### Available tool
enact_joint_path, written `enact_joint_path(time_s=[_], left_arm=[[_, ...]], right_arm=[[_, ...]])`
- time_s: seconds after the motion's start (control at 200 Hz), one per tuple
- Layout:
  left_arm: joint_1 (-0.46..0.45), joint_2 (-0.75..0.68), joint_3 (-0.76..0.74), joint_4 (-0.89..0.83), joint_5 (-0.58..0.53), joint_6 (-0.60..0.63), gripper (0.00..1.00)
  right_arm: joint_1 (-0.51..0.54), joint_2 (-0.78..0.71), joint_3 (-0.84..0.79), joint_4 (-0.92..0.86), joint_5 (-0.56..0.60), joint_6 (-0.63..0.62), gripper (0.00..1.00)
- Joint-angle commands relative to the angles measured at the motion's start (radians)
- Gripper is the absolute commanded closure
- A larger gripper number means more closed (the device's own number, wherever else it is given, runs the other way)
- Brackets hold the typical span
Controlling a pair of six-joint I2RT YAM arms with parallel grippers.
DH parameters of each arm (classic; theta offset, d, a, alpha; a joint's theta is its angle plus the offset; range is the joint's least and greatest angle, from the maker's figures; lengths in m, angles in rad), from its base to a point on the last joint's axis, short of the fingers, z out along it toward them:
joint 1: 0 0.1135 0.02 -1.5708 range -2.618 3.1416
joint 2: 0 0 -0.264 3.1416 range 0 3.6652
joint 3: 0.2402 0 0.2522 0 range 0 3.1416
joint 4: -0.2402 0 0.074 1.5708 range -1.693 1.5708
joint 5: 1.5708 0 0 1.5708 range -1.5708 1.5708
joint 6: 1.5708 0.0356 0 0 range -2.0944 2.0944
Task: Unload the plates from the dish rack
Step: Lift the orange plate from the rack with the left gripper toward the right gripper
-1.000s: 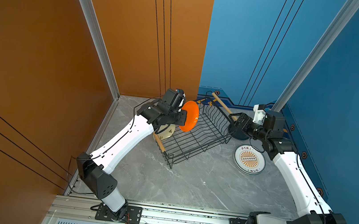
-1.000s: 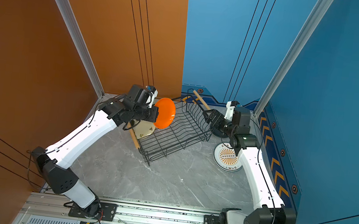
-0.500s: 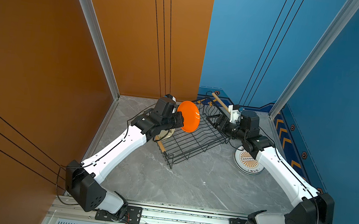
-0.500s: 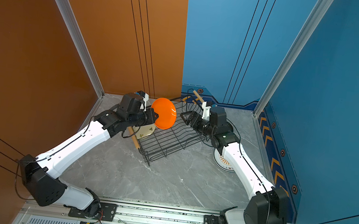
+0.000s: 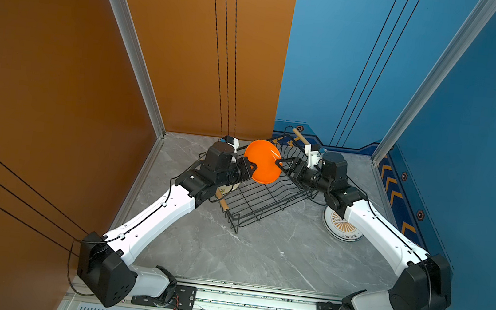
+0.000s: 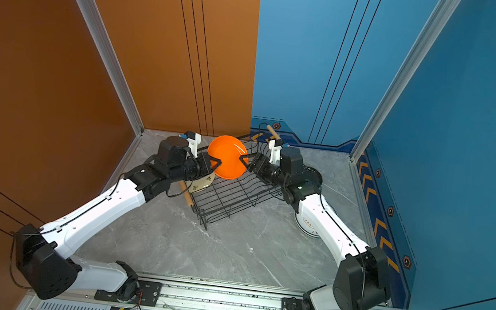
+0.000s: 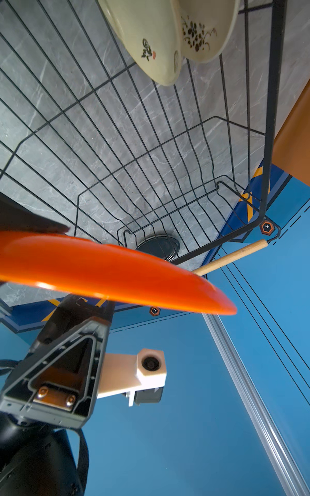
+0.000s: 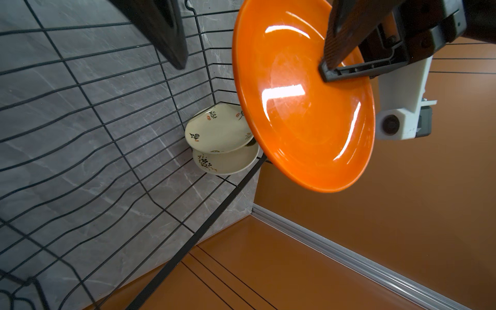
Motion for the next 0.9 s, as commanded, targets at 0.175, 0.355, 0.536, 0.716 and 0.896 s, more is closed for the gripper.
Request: enact_joint_path(time_s=[0.175, 0.355, 0.536, 0.716, 0.896], left_arm=[[0.024, -0.006, -0.063, 0.216, 0.119, -0.112, 1.0], [0.024, 0.023, -0.06, 0.242, 0.146, -0.129, 0.96], [0.021, 0.051, -0.062, 0.274, 0.165, -0.146, 0.93], [0.02, 0.07, -0.056, 0.287, 0.18, -0.151, 0.88], [0.022, 0.068, -0.06, 0.289, 0.172, -0.118, 0.59]], right_arm=[[0.005, 0.058, -0.026, 0.235, -0.109, 0.142, 0.39], [-0.001, 0.061, -0.03, 0.272, -0.128, 0.165, 0.55], [-0.008, 0.072, -0.048, 0.353, -0.155, 0.214, 0.71], [-0.015, 0.075, -0.053, 0.371, -0.163, 0.227, 0.84], [-0.022, 0.074, -0.052, 0.372, -0.167, 0.225, 0.96]])
